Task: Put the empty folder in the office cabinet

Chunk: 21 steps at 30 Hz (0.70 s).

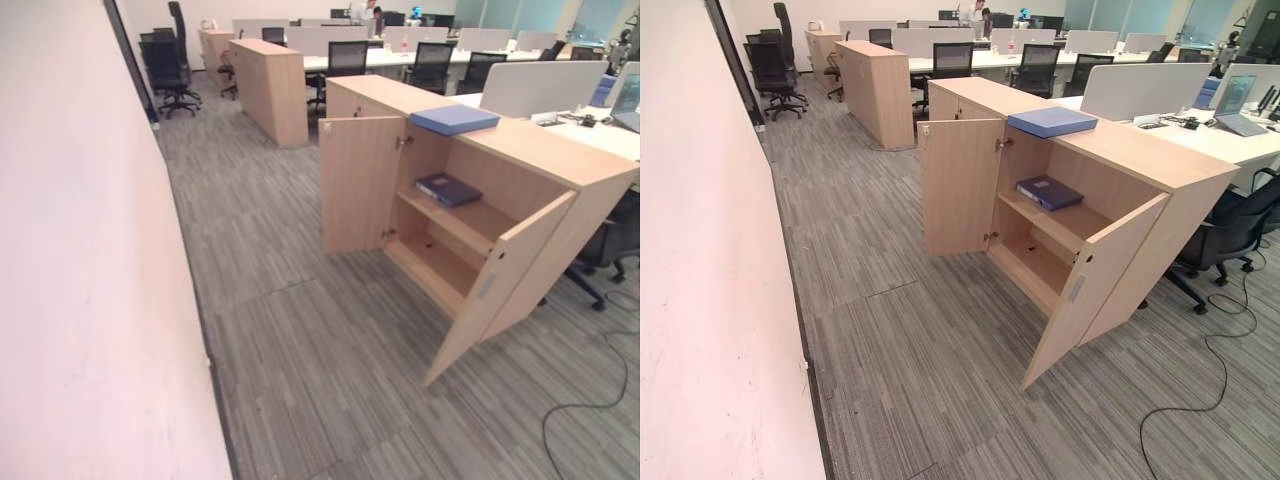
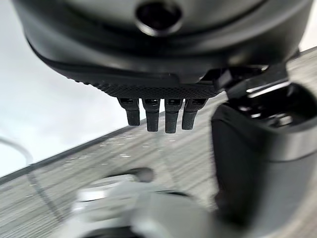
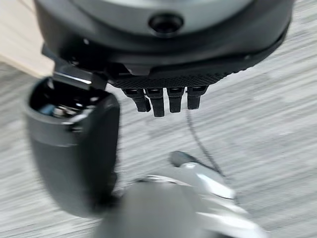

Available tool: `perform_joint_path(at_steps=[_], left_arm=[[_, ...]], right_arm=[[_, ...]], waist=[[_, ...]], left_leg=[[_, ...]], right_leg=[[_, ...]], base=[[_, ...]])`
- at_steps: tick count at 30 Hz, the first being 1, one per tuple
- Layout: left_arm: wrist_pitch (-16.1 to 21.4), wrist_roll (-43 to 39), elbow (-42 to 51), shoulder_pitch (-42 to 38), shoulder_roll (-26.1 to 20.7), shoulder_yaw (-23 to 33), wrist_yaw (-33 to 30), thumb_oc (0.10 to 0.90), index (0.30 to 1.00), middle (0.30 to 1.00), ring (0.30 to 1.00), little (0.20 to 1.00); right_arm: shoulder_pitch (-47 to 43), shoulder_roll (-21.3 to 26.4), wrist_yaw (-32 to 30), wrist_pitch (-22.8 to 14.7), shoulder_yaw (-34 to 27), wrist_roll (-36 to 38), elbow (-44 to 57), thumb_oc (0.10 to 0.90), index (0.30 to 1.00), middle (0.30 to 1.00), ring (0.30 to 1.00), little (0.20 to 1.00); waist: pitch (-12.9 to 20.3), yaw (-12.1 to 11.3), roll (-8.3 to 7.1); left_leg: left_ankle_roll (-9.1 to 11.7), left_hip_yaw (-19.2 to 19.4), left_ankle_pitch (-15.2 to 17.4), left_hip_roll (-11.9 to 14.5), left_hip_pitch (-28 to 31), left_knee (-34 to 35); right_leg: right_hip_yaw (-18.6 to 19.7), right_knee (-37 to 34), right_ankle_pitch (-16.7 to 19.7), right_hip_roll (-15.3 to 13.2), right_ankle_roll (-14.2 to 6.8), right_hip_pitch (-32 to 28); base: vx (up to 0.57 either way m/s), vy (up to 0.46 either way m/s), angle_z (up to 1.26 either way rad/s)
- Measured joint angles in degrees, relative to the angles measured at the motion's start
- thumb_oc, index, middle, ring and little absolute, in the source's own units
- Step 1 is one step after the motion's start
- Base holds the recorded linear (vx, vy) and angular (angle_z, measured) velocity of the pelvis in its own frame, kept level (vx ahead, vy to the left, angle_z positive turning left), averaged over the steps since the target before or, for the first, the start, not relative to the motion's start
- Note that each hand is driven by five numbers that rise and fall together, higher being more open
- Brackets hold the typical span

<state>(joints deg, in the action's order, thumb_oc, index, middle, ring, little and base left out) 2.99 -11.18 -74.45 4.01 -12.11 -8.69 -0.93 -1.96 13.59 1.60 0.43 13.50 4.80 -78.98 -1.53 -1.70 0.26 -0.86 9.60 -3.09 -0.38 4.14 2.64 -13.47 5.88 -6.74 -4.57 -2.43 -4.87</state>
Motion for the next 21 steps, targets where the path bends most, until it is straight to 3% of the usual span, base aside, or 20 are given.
perform_joint_path(at_steps=[14, 21], left_arm=[[0.99, -2.03, 2.78, 0.34, 1.37, -1.24, 1.37, 0.800, 0.900, 0.900, 0.900, 0.900], [0.70, -1.92, -0.74, -1.10, 1.17, -0.77, 2.90, 0.800, 0.900, 0.900, 0.900, 0.900]], right_arm=[[-0.78, 1.06, -0.12, -0.11, -0.87, -0.03, -0.03, 0.800, 0.900, 0.900, 0.900, 0.900], [-0.11, 1.11, 1.04, -1.44, -0.68, -0.24, 0.56, 0.800, 0.900, 0.900, 0.900, 0.900]], waist=[[-0.09, 0.09, 2.88], [-0.16, 1.15, 2.56]], left_leg=[[-0.10, -0.80, -0.21, 0.31, 1.29, 0.40], [0.78, 0.29, 0.39, 0.68, 2.06, 0.57]], right_leg=[[-1.16, -4.03, 0.64, 0.93, 0.08, -3.33], [0.19, -3.73, 0.42, 1.19, 0.06, -3.25]], base=[[0.00, -0.003, 0.03], [0.00, -0.017, -0.11]])
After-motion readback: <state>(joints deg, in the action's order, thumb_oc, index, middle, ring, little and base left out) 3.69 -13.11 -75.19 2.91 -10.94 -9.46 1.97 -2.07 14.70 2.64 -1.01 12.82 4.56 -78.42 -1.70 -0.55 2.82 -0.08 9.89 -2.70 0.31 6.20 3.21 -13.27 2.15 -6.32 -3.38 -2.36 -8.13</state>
